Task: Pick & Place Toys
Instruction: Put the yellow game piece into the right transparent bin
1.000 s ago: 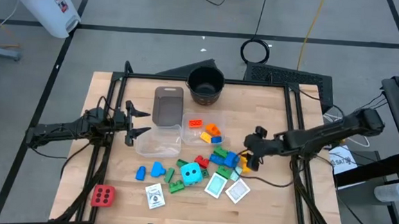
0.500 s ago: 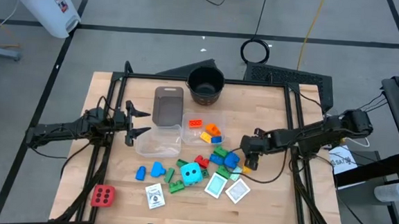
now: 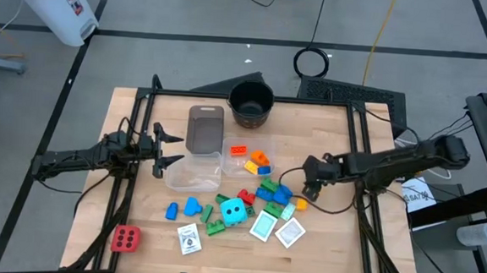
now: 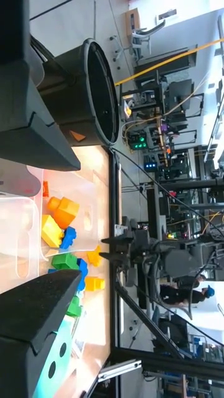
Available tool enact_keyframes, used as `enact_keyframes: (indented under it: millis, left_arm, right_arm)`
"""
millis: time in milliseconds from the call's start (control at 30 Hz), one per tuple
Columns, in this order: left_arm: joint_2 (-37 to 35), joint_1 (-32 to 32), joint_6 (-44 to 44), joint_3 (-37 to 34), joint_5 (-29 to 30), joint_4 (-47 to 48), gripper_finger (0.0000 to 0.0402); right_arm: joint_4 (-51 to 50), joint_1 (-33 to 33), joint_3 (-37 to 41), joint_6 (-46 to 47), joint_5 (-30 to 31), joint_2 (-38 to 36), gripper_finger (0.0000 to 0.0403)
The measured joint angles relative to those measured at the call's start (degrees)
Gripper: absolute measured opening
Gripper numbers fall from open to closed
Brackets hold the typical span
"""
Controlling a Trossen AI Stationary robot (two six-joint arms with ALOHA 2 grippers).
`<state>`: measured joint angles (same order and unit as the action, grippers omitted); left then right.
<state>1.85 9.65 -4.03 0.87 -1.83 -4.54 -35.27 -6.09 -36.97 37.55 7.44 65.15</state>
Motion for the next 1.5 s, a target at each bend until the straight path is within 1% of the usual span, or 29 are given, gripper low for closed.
enact_keyframes:
  millis: [67, 133, 300, 467, 667, 833, 900, 1000, 1067, 1300, 1433, 1500]
  left_arm:
    - [0.01, 0.02, -0.01, -0.01, 0.02, 0.01, 0.0274]
    - [0.01, 0.01, -0.01, 0.01, 0.02, 0.00, 0.0274]
    - [0.00, 0.01, 0.00, 0.00, 0.02, 0.00, 0.0274]
    - [0.01, 0.02, 0.00, 0.00, 0.02, 0.00, 0.0273]
    - [0.02, 0.00, 0.00, 0.01, 0.02, -0.02, 0.0274]
    - [0.02, 0.02, -0.02, -0.01, 0.02, -0.02, 0.0273]
    - [0.02, 0.00, 0.00, 0.01, 0.02, -0.02, 0.0274]
    - [0.01, 0.01, 0.00, 0.00, 0.02, -0.02, 0.0274]
    - [0.02, 0.01, 0.00, -0.01, 0.02, -0.01, 0.0273]
    - [0.02, 0.00, -0.02, 0.00, 0.02, -0.01, 0.0273]
    - [0.01, 0.02, 0.00, 0.01, 0.02, -0.02, 0.0273]
    - [0.00, 0.02, -0.02, -0.01, 0.02, 0.00, 0.0274]
  right_arm:
    - [-1.85, -1.52, 0.01, 3.73, 0.46, -0.82, 0.0178]
    - [-2.35, -3.03, 0.00, 6.15, 2.50, -0.86, 0.0182]
    - [-1.71, -7.37, 0.00, 12.34, 7.52, 0.92, 0.0174]
    - [0.27, -8.21, 0.00, 12.79, 7.58, 3.43, 0.0164]
    - [-1.23, -8.21, 0.00, 11.77, 7.50, 7.11, 0.0152]
    - [-2.27, -8.12, 0.00, 11.10, 7.62, 7.99, 0.0144]
    - [-4.30, -7.74, 0.00, 9.05, 9.05, 7.99, 0.0139]
    - [-7.15, -6.81, -0.02, 4.05, 13.87, 7.91, 0.0127]
    - [-6.76, -5.91, 0.00, -0.73, 16.54, 7.35, 0.0120]
    - [-2.50, -3.57, -0.02, -20.79, 16.50, 2.29, 0.0111]
    - [-0.14, -3.65, -0.02, -32.04, 16.23, -1.40, 0.0127]
    - [1.10, -3.73, -0.04, -34.71, 13.43, -2.85, 0.0144]
